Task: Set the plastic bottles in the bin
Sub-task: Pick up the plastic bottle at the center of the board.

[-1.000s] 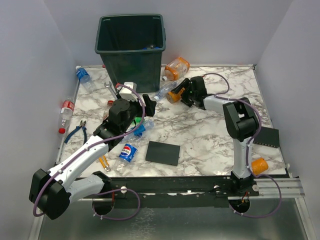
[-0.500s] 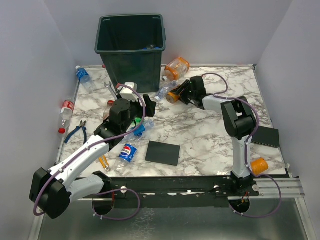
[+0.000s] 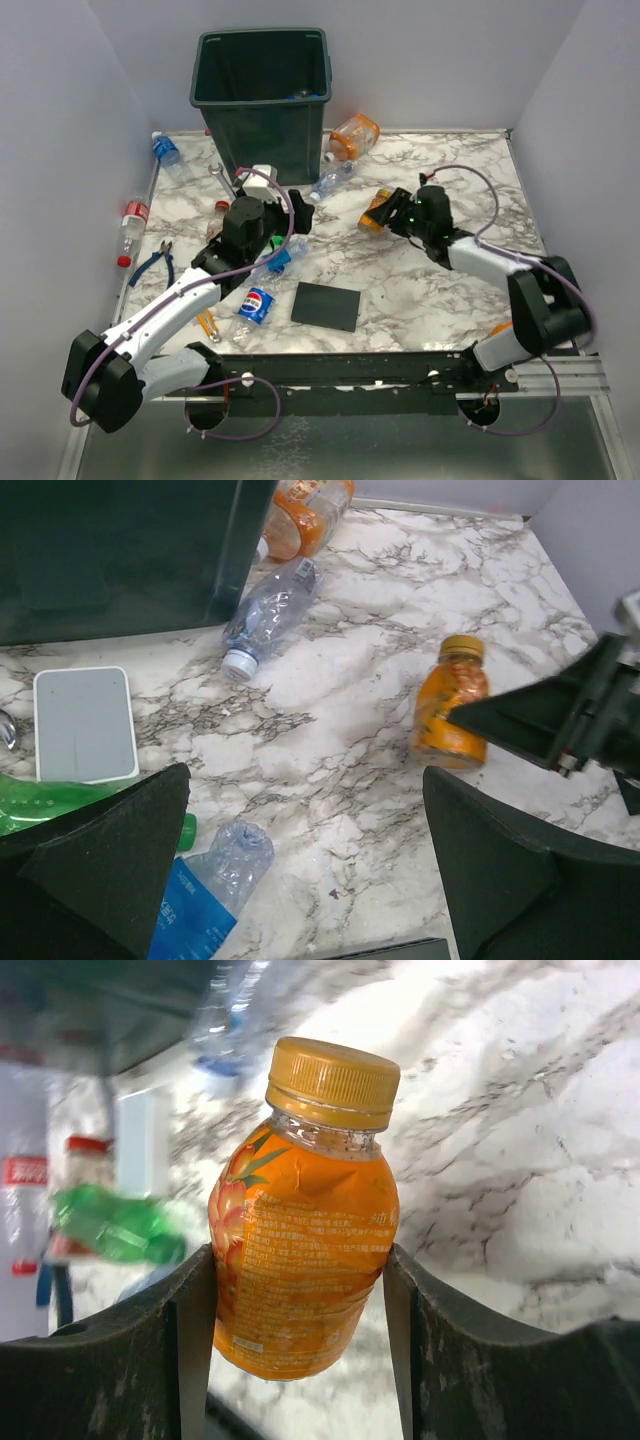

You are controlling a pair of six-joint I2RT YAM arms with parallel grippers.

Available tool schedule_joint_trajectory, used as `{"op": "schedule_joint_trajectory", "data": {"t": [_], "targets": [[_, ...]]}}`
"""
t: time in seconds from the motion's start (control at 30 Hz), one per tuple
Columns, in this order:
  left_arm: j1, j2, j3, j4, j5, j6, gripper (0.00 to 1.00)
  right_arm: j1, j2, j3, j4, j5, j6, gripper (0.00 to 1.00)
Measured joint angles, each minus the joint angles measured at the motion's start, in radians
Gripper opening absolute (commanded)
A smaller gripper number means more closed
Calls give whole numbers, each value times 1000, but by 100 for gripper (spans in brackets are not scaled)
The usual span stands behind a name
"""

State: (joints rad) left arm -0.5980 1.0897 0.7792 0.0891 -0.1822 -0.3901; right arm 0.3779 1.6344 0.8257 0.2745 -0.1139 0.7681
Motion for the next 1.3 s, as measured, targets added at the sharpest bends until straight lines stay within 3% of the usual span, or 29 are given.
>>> {"op": "schedule_joint_trajectory", "data": {"t": [0.2, 0.47, 0.7, 0.9, 1.3], "targets": [[0, 8, 0, 67, 57, -52, 99, 47, -567, -263, 40, -46, -226, 35], [0, 83, 25, 272, 293, -201, 99, 91, -951, -392, 7, -177, -354, 34], [0, 224, 198, 351, 561, -296, 99, 93, -1022, -393, -36, -270, -388, 33], [-34, 287, 261, 380, 684, -312, 99, 95, -1003, -393, -46, -320, -400, 32], [-184, 347, 393, 121, 612, -88, 97, 102, -972, -385, -98, -327, -416, 31]]}}
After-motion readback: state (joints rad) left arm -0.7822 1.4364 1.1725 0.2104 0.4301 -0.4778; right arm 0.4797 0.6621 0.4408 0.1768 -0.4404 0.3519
